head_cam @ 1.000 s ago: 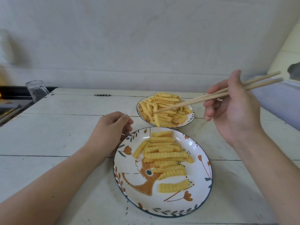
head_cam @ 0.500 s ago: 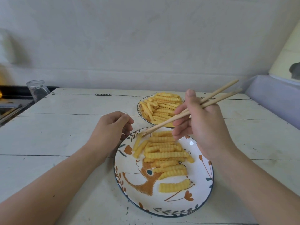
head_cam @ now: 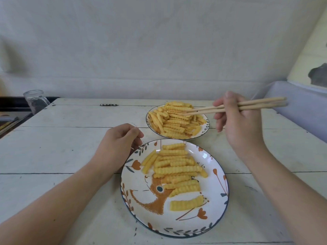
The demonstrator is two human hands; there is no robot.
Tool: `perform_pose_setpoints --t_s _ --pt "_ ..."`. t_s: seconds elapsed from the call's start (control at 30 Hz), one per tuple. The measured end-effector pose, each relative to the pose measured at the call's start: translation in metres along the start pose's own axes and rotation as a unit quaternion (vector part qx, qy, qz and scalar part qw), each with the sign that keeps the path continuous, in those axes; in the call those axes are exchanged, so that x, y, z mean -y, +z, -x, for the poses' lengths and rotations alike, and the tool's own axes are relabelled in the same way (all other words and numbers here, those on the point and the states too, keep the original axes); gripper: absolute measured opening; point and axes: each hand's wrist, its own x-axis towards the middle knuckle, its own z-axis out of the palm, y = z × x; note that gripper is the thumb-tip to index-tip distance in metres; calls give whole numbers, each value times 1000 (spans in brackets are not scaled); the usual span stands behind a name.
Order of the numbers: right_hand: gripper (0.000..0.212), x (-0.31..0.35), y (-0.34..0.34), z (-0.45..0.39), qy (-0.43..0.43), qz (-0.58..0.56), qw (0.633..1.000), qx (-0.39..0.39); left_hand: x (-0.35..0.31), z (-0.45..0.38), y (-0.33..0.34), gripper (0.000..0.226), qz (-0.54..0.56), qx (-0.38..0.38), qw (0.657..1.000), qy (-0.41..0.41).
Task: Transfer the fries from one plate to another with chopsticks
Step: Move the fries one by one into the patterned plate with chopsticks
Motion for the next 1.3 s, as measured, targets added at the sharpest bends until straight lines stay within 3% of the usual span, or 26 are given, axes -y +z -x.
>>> perform_pose_setpoints --t_s 0.27,0.53,0.63,0.9,1.1,1.3 --pt "31 -16 27 9 12 -9 993 117 0 0 2 29 -7 3 1000 0" --pt "26 -26 38 6 20 -10 990 138 1 0 2 28 -8 5 1000 5" --pt "35 -27 39 3 24 -23 992 125 1 0 1 28 -7 5 1000 4" --pt "53 21 3 -14 65 -121 990 -15 -2 2 0 27 -9 8 1000 -6" --pt "55 68 -45 -26 126 89 986 60 -4 5 -1 27 -22 10 1000 0" --pt "54 60 -40 -12 125 159 972 117 -4 8 -1 27 -12 11 1000 -1"
